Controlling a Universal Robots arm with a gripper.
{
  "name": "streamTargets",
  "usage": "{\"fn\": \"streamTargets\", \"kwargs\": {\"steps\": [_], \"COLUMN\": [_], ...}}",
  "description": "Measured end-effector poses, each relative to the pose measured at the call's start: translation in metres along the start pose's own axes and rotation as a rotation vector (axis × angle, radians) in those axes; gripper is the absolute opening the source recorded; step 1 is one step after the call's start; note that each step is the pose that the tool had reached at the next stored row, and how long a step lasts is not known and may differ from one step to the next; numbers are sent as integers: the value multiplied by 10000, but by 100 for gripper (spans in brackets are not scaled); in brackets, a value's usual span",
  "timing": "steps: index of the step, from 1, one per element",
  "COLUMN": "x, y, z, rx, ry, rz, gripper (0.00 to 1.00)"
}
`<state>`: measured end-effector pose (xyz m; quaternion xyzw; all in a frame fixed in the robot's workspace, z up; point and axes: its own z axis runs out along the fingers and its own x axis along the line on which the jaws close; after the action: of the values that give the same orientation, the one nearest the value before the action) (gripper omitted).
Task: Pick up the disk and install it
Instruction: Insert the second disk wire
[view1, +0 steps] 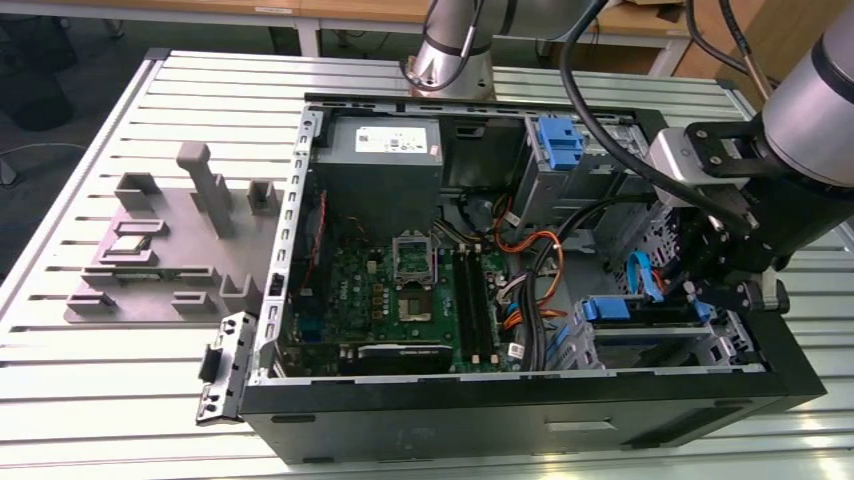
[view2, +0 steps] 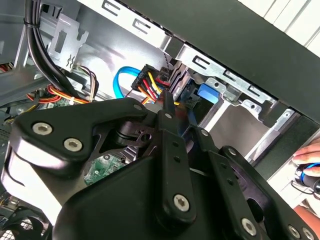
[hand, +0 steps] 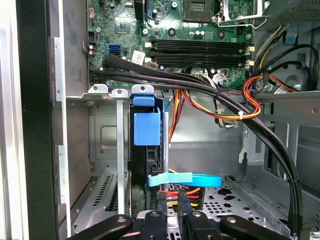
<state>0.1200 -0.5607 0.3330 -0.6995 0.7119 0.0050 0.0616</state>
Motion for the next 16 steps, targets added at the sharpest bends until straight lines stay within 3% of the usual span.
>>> {"fn": "streamTargets", "kwargs": {"steps": [6, 16], "x": [2, -16], "y": [0, -19], "z": [-3, -180], "rx": [0, -5], "ry": [-12, -10], "rz": [1, 1], "gripper": [24, 24]}}
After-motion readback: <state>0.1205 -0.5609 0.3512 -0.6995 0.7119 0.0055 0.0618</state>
